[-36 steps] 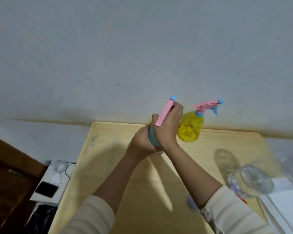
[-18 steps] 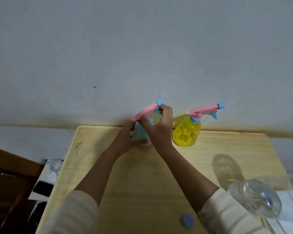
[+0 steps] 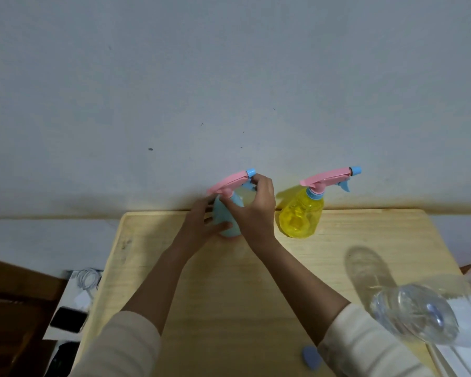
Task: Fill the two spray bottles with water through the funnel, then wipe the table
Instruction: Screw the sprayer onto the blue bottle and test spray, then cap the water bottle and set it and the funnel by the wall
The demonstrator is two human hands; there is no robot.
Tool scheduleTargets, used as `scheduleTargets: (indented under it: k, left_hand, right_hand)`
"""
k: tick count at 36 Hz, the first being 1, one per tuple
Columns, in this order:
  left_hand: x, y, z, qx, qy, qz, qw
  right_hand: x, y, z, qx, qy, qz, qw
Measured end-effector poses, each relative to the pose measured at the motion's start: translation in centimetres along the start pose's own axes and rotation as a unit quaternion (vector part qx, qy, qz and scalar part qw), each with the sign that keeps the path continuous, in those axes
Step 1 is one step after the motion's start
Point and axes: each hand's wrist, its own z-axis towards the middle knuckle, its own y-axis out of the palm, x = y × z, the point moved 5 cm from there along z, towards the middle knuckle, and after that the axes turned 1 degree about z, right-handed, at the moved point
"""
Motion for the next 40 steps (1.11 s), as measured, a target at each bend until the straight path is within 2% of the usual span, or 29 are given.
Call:
scheduleTargets:
  k: [9,12,15,18,21,24,26,28,31,33,36,40]
  left_hand:
    - [1.1,-0.1,-0.1,-0.016,0.046,0.0,0.999]
    - [1.2,-0.2,0.2,-0.014,0.084,0.058,0.995]
    - [1.1,-0.1,-0.4,0.035,0.088,0.081,0.992]
    - [2.2,0.0,-2.6,0.093,0.073,0.023,0.993]
    - [3.0,0.1,-5.0,0.153,0.096,0.01,0.984]
    - [4.6,1.4,-7.2,0.163,0.12,-0.035,0.979]
    - [6.7,3.4,-7.6,0.103,0.122,-0.076,0.984]
    - [9.8,6.3,-7.5,-0.013,0.128,-0.119,0.984]
    - [15.4,10.9,-8.2,-0.18,0.177,-0.132,0.959]
    - [18.3,14.0,-9.2,-0.26,0.216,-0.112,0.934]
    - [21.2,17.8,-10.8,-0.319,0.255,-0.073,0.91]
    - [22.1,21.9,-12.0,-0.351,0.256,-0.032,0.9]
  right_hand:
    - [-0.1,-0.4,-0.3,-0.019,0.081,0.018,0.996]
    - [-0.4,-1.2,-0.5,-0.018,0.084,0.006,0.996]
    - [-0.7,-2.7,-1.2,-0.001,0.086,-0.014,0.996]
    - [-1.3,-5.1,-2.4,0.04,0.099,-0.016,0.994]
    - [-1.9,-8.0,-3.9,0.084,0.111,-0.027,0.99]
    - [-2.0,-11.1,-6.5,0.123,0.125,-0.042,0.984]
    - [-1.6,-13.2,-8.8,0.145,0.135,-0.074,0.977]
    - [-0.5,-15.0,-11.7,0.161,0.167,-0.102,0.967]
    - [1.5,-17.0,-16.2,0.167,0.237,-0.142,0.946]
    - [2.5,-17.5,-18.8,0.131,0.286,-0.17,0.934]
    - [4.0,-17.3,-21.9,0.058,0.329,-0.214,0.918]
    - [5.0,-16.1,-24.2,-0.026,0.338,-0.266,0.902]
